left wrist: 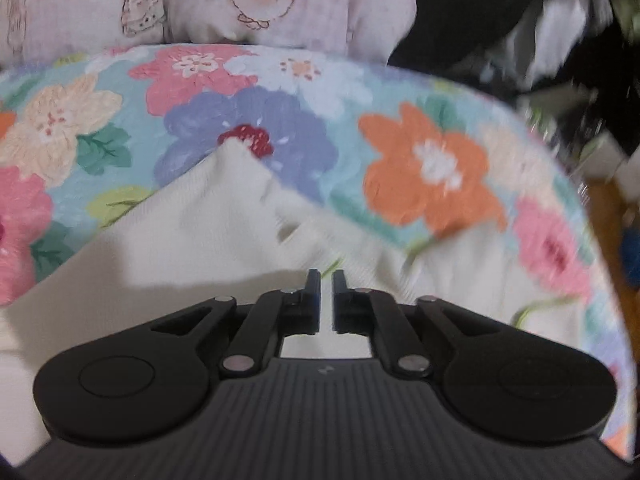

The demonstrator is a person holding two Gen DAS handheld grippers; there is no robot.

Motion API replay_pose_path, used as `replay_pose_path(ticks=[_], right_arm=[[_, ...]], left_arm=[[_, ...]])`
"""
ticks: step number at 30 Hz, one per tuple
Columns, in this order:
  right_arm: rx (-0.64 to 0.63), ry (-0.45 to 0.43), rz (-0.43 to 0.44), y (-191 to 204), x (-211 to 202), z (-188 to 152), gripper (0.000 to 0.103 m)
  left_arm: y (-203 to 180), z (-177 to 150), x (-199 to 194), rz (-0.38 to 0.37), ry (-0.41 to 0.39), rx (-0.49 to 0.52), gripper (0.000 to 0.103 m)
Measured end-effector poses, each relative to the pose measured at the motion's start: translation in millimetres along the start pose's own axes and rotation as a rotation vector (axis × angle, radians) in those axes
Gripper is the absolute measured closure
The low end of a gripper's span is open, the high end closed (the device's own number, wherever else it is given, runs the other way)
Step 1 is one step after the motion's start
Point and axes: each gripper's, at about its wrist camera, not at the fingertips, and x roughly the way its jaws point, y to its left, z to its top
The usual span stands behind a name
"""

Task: Fold clothes
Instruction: 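Pinch the folded garment edge with the left tool while the right tool pinches the hem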

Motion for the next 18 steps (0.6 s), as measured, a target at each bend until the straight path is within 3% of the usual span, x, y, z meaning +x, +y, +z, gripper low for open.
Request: replay_pose_path(ticks=[5,7,8,9,10,12,18], right_arm=[[0.016,0.010,0.003,0,-2,1,0.093],[0.012,0.013,0.003,0,-2,1,0.092],[0.010,0.015,0.004,1,-2,0,0.092],[0.010,0.017,0.004,1,-2,-1,0.092],[0.012,0.020,0.005,0,-1,-1,0.092],[0.022,0.027,0.008,-3,1,-1,0.092],[0.033,0.043,0.017,-6,3,-1,0.091]], left_arm=[[0,-20,3,-0.037,0.026,-0.027,0.056],[-2,-22,9,-0.031,0.031,-0.056,0.050],[-2,-24,11,-0.003,0.024,-0.068,0.055],[-2,-25,12,0.024,0.017,-0.080,0.068],[-3,-27,14,0.052,0.011,-0.091,0.103],[-3,-30,15,0.092,-0.003,-0.116,0.103],[2,-31,6,0.067,-0.006,-0.125,0.102]])
